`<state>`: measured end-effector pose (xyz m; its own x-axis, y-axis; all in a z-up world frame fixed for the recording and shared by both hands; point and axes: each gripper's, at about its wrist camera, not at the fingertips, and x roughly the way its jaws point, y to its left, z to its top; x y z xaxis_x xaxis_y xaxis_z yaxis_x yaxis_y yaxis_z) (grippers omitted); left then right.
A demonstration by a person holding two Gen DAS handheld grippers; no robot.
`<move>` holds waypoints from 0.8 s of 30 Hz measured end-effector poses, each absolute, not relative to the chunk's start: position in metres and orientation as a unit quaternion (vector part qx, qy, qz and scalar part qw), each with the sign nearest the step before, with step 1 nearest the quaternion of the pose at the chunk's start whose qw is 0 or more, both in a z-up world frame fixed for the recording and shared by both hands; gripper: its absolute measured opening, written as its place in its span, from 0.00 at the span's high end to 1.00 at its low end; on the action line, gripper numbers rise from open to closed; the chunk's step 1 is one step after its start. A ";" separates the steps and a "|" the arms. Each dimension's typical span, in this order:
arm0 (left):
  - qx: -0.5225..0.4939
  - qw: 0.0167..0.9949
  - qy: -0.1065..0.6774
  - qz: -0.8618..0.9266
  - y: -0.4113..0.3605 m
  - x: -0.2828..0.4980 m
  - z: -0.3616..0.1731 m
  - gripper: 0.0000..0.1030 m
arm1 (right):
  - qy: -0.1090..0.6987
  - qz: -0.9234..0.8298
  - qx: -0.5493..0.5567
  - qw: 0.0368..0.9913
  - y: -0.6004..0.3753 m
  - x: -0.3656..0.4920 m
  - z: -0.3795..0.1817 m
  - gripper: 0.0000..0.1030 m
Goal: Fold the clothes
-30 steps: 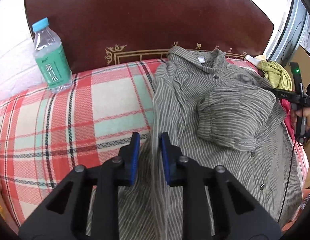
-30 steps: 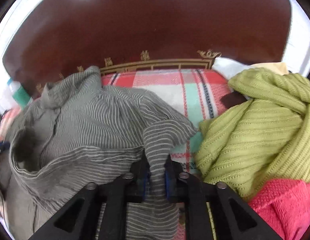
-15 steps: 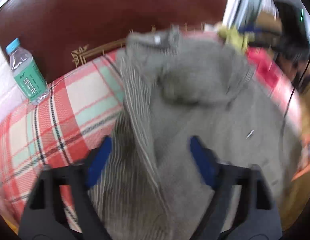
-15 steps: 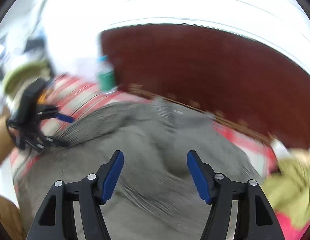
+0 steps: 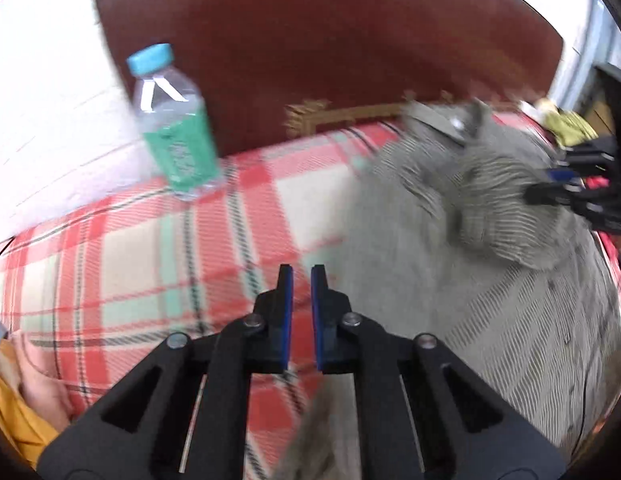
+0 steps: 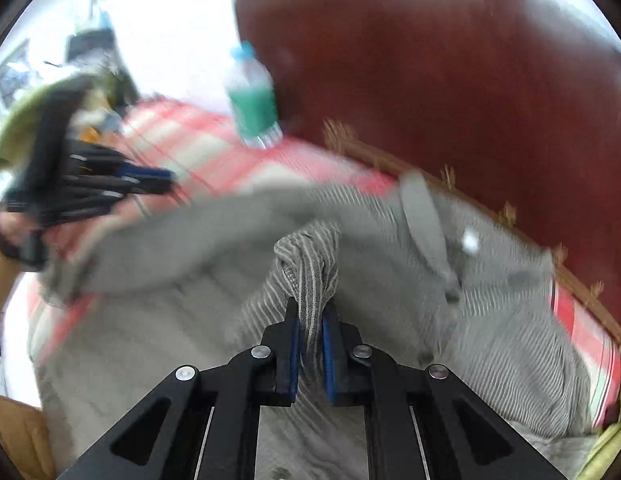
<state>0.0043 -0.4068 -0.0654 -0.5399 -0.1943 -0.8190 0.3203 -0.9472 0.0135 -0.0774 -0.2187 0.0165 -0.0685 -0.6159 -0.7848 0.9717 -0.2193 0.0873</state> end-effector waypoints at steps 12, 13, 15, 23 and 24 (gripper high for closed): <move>0.440 0.069 0.128 -0.886 -0.392 0.052 -0.061 0.22 | 0.310 -0.689 0.414 0.508 -0.247 -0.091 -0.039 0.78; 0.439 0.059 0.127 -0.888 -0.388 0.060 -0.061 0.19 | 0.322 -0.693 0.415 0.494 -0.248 -0.091 -0.046 0.75; 0.436 0.040 0.125 -0.890 -0.381 0.075 -0.061 0.19 | 0.315 -0.703 0.407 0.490 -0.242 -0.088 -0.042 0.70; 0.482 0.017 0.124 -0.867 -0.365 0.137 -0.089 0.18 | 0.294 -0.687 0.352 0.563 -0.223 -0.012 -0.004 0.44; 0.486 0.017 0.128 -0.864 -0.364 0.145 -0.093 0.18 | 0.291 -0.681 0.346 0.576 -0.222 0.001 0.000 0.41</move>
